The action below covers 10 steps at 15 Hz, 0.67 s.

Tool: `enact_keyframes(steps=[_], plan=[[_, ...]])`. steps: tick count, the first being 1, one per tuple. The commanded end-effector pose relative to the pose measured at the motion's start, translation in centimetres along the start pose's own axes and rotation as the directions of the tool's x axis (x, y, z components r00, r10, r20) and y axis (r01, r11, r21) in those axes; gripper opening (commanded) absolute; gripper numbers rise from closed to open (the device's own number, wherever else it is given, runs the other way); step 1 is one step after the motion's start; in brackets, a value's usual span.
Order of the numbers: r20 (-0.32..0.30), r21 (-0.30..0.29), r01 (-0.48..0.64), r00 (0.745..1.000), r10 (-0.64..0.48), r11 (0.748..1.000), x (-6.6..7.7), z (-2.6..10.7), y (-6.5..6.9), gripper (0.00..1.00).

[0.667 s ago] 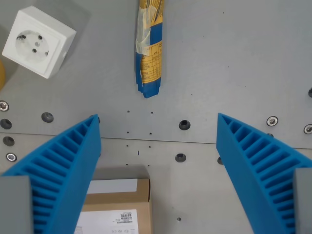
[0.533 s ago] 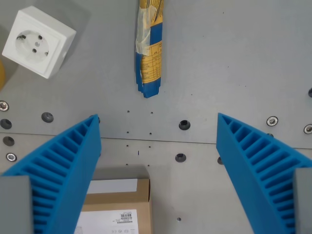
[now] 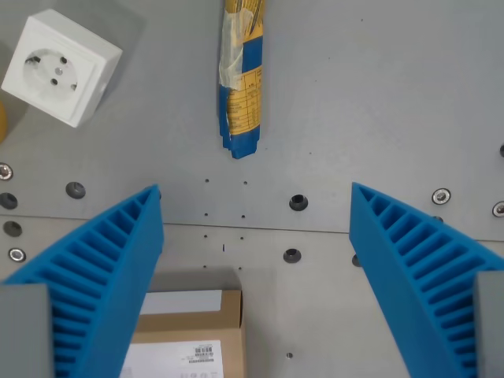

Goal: Pick up the blue bag

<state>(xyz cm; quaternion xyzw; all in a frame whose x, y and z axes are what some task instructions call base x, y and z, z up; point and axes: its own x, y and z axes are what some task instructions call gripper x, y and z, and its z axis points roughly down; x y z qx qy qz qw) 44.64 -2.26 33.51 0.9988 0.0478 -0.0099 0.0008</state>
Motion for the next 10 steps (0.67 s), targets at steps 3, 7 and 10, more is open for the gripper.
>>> enact_keyframes(steps=[3,7,10], plan=[[-0.071,0.002,-0.011,0.997,0.011,1.000,0.8,2.7,-0.1,1.00],[-0.099,0.006,-0.020,0.995,0.020,1.000,1.2,4.7,-0.4,1.00],[-0.121,0.010,-0.028,0.992,0.029,1.000,1.4,6.2,-0.5,1.00]])
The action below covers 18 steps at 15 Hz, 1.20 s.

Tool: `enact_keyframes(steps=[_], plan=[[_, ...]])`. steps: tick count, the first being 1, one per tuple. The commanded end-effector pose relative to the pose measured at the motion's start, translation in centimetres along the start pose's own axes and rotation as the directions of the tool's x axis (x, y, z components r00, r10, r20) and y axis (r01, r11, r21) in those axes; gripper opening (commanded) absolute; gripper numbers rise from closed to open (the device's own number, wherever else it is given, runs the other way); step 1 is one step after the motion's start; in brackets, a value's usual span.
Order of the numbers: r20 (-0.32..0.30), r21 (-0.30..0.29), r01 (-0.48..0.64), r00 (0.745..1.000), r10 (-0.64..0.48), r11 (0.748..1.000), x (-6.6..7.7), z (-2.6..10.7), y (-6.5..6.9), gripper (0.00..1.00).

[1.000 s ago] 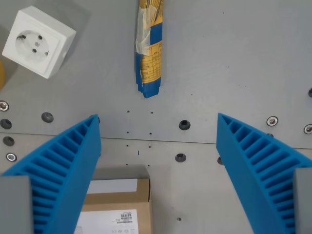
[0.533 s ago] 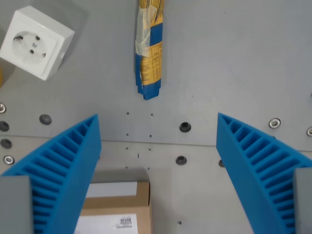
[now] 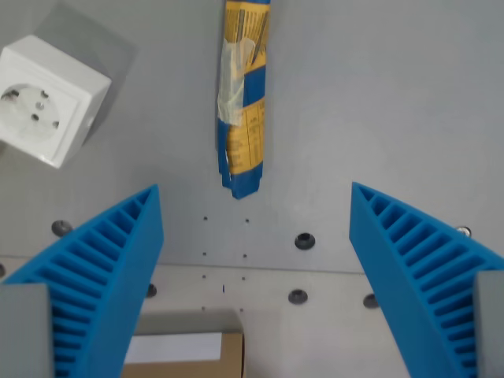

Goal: Pick up the blue bag

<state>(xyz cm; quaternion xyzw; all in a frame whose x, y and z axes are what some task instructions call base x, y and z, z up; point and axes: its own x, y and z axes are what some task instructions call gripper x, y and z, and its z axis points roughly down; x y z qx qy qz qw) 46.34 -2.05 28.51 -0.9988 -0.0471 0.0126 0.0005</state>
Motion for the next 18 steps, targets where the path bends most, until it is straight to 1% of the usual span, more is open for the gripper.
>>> enact_keyframes(steps=[1,3,7,10,13,18], plan=[[-0.131,0.008,-0.030,0.991,0.031,1.000,-0.3,1.7,-0.5,1.00],[-0.138,0.006,-0.034,0.990,0.034,0.999,0.0,2.7,-0.6,1.00],[-0.119,0.009,-0.037,0.992,0.038,0.999,0.9,4.6,-0.5,1.00],[-0.118,0.011,-0.037,0.992,0.038,0.999,1.4,6.0,-0.5,1.00],[-0.116,0.011,-0.036,0.993,0.037,0.999,1.6,7.5,-0.5,1.00],[-0.133,0.009,-0.035,0.990,0.036,0.999,1.3,10.1,-0.6,1.00]])
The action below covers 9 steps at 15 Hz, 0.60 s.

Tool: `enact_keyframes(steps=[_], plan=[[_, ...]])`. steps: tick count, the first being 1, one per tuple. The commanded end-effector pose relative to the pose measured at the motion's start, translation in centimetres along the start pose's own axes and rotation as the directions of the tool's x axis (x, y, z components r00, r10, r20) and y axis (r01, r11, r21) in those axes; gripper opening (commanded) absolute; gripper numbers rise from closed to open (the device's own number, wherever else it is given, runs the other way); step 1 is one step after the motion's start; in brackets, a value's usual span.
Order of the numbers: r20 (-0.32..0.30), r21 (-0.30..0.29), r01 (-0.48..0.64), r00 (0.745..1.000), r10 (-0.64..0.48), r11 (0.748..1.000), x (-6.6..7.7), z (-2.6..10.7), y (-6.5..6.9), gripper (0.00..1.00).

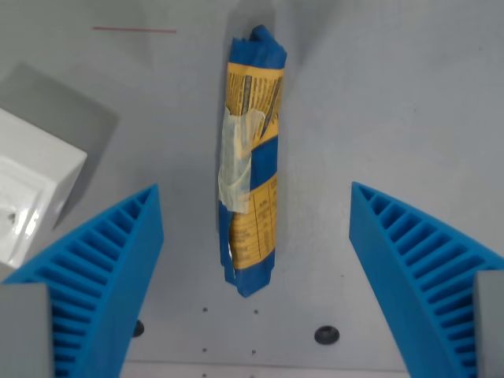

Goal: Pick up the blue bag

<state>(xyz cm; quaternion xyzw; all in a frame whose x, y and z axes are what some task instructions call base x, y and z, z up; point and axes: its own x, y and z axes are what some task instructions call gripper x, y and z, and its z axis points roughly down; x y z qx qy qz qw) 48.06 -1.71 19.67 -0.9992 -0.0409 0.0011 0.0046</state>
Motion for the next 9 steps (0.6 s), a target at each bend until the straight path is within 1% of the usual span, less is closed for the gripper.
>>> enact_keyframes(steps=[1,3,5,6,8,9], plan=[[-0.111,0.001,-0.022,0.994,0.022,1.000,-0.8,1.8,-0.5,1.00],[-0.117,-0.001,-0.021,0.993,0.021,1.000,-0.9,2.8,-0.4,1.00],[-0.110,0.001,-0.021,0.994,0.021,1.000,0.1,3.7,-0.1,1.00],[-0.102,0.003,-0.020,0.995,0.021,1.000,-0.1,4.2,-0.1,1.00],[-0.089,0.007,-0.020,0.996,0.021,1.000,-0.9,5.3,-0.3,1.00],[-0.092,0.008,-0.020,0.996,0.020,1.000,-1.0,5.8,-0.3,0.00]])
